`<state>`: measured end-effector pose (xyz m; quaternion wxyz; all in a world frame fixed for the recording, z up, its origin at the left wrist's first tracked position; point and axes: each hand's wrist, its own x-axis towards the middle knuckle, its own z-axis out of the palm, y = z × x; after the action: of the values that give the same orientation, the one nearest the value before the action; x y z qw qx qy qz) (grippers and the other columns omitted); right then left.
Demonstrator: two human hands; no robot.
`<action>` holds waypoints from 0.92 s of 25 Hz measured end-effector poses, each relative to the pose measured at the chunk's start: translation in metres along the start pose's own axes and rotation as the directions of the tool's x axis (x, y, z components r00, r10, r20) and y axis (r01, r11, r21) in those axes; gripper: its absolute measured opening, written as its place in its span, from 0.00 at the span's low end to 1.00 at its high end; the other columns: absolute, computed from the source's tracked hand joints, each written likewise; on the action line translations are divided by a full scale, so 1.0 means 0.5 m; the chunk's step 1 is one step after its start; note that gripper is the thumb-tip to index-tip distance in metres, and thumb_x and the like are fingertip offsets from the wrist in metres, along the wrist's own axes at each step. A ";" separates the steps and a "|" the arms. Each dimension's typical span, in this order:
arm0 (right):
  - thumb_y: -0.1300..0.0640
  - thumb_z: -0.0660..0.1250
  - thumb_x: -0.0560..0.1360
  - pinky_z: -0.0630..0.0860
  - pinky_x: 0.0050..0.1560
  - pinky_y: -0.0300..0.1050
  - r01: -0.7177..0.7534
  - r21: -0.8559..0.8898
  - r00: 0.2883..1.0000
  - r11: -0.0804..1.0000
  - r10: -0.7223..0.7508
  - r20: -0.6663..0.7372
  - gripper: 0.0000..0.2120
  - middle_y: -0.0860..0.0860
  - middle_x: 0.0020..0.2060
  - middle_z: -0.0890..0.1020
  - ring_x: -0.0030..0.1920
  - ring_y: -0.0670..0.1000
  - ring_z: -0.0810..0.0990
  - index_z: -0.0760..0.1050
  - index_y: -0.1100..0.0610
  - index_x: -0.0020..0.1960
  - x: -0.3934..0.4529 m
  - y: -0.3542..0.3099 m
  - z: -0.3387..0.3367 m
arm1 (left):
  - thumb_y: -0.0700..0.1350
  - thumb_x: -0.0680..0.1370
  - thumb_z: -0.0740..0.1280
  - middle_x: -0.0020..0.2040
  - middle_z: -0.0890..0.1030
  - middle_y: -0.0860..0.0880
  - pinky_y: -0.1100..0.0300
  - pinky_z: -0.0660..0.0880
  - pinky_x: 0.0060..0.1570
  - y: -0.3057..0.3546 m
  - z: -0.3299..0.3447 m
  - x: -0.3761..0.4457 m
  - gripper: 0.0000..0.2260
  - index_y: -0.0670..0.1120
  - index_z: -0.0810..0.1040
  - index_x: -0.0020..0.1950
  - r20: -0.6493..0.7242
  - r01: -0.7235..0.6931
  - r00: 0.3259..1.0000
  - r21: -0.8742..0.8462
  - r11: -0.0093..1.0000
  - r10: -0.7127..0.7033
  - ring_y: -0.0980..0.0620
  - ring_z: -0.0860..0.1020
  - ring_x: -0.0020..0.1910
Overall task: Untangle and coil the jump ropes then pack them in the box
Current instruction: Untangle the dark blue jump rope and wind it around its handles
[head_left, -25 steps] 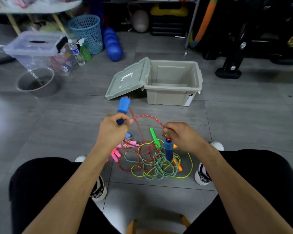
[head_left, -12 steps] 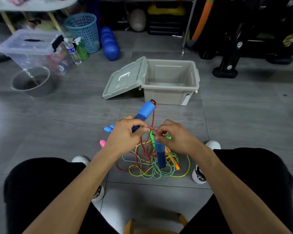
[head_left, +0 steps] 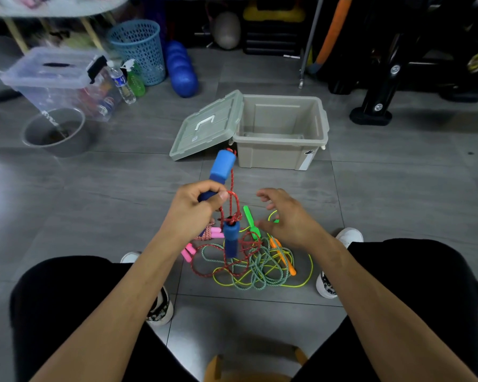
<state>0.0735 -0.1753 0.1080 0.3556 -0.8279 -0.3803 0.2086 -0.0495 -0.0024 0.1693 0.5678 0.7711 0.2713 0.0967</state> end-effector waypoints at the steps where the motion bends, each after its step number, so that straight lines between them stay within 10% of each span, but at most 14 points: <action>1: 0.55 0.73 0.71 0.72 0.52 0.38 -0.011 0.021 1.000 1.000 0.011 0.014 0.26 0.48 0.59 0.72 0.54 0.45 0.73 0.68 0.51 0.67 0.001 -0.003 0.003 | 0.38 0.77 0.68 0.44 0.80 0.40 0.66 0.74 0.35 0.002 0.000 -0.002 0.08 0.49 0.81 0.40 0.026 -0.028 0.999 0.010 1.000 0.028 0.51 0.74 0.37; 12: 0.53 0.74 0.70 0.73 0.48 0.34 0.054 0.157 0.998 0.986 -0.055 0.007 0.20 0.47 0.51 0.78 0.50 0.46 0.76 0.76 0.51 0.61 0.009 -0.032 0.022 | 0.37 0.77 0.67 0.50 0.82 0.41 0.62 0.77 0.33 0.025 -0.026 -0.016 0.07 0.47 0.81 0.43 0.006 -0.148 0.989 -0.162 0.976 0.151 0.54 0.75 0.40; 16: 0.55 0.75 0.69 0.72 0.45 0.32 0.005 0.130 0.999 0.992 0.002 -0.051 0.17 0.48 0.46 0.76 0.45 0.45 0.77 0.79 0.54 0.57 0.011 -0.030 0.007 | 0.43 0.77 0.69 0.45 0.82 0.45 0.60 0.76 0.39 -0.017 -0.026 0.013 0.06 0.53 0.81 0.42 -0.084 0.065 0.995 0.124 0.990 -0.055 0.54 0.75 0.37; 19: 0.54 0.75 0.69 0.77 0.46 0.39 -0.199 0.270 0.974 0.942 0.220 -0.049 0.12 0.51 0.44 0.83 0.45 0.50 0.82 0.80 0.54 0.51 0.016 -0.028 -0.005 | 0.44 0.78 0.65 0.57 0.81 0.48 0.65 0.69 0.45 -0.038 -0.011 0.017 0.13 0.55 0.78 0.62 -0.082 0.177 0.984 0.280 0.944 -0.160 0.54 0.77 0.44; 23: 0.60 0.69 0.74 0.82 0.46 0.46 -0.330 0.642 0.919 0.692 0.392 0.050 0.06 0.57 0.45 0.83 0.44 0.54 0.83 0.76 0.59 0.50 0.015 -0.036 -0.007 | 0.50 0.80 0.63 0.44 0.81 0.47 0.55 0.74 0.39 -0.035 0.048 0.000 0.26 0.55 0.58 0.76 0.015 0.135 0.990 0.144 0.980 -0.138 0.48 0.77 0.36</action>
<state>0.0719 -0.1626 0.1234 0.5843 -0.7238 -0.0995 0.3533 -0.0438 -0.0186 0.1449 0.5199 0.7905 0.3226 0.0281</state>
